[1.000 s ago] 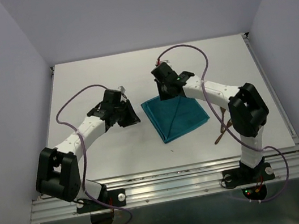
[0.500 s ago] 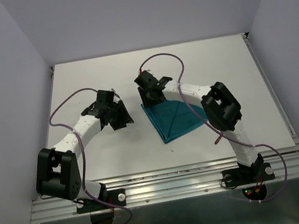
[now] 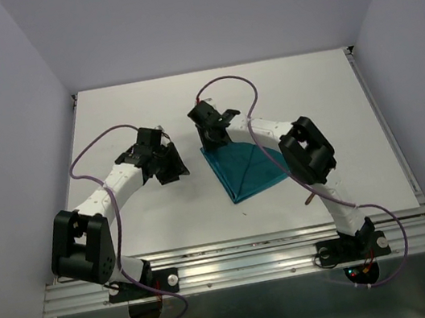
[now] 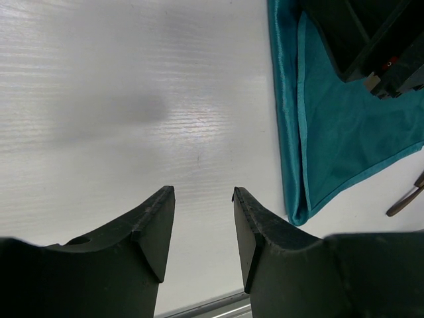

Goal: Fold the napkin into a case and place the utensils inside
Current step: Smooth out the upper triangle-folded napkin at the center of the board, then pick up the upper triangle-folded napkin from the center of the board.

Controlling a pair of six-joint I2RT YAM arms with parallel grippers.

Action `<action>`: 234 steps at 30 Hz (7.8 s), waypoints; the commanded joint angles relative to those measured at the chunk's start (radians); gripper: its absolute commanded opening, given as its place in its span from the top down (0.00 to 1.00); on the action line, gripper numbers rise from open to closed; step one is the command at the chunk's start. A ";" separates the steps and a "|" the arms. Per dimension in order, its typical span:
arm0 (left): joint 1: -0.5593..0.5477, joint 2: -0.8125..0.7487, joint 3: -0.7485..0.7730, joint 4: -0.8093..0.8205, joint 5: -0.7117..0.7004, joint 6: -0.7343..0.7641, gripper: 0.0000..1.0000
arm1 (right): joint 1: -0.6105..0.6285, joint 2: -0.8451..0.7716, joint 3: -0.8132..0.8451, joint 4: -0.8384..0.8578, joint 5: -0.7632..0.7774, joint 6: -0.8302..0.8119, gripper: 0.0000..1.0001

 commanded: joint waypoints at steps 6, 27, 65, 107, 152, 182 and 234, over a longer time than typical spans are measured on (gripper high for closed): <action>0.004 -0.020 -0.003 0.001 0.002 0.040 0.49 | 0.016 -0.007 0.044 0.041 0.030 0.020 0.80; 0.004 -0.003 0.000 0.021 0.020 0.040 0.51 | 0.044 -0.016 0.037 0.059 -0.019 0.020 0.91; 0.002 0.221 0.183 0.143 0.040 -0.167 0.36 | 0.084 -0.490 -0.494 0.055 0.031 0.031 0.63; 0.060 0.190 0.066 0.228 0.238 -0.141 0.09 | 0.266 -0.362 -0.534 0.093 0.201 -0.020 0.99; -0.012 0.474 0.096 0.583 0.295 -0.282 0.42 | 0.257 -0.504 -0.592 0.148 0.169 -0.008 0.99; -0.012 0.432 0.111 0.485 0.241 -0.308 1.00 | 0.268 -0.490 -0.595 0.113 0.166 -0.011 0.36; -0.018 0.310 0.160 0.281 0.238 -0.449 1.00 | 0.426 -0.318 -0.500 0.051 0.393 0.106 0.60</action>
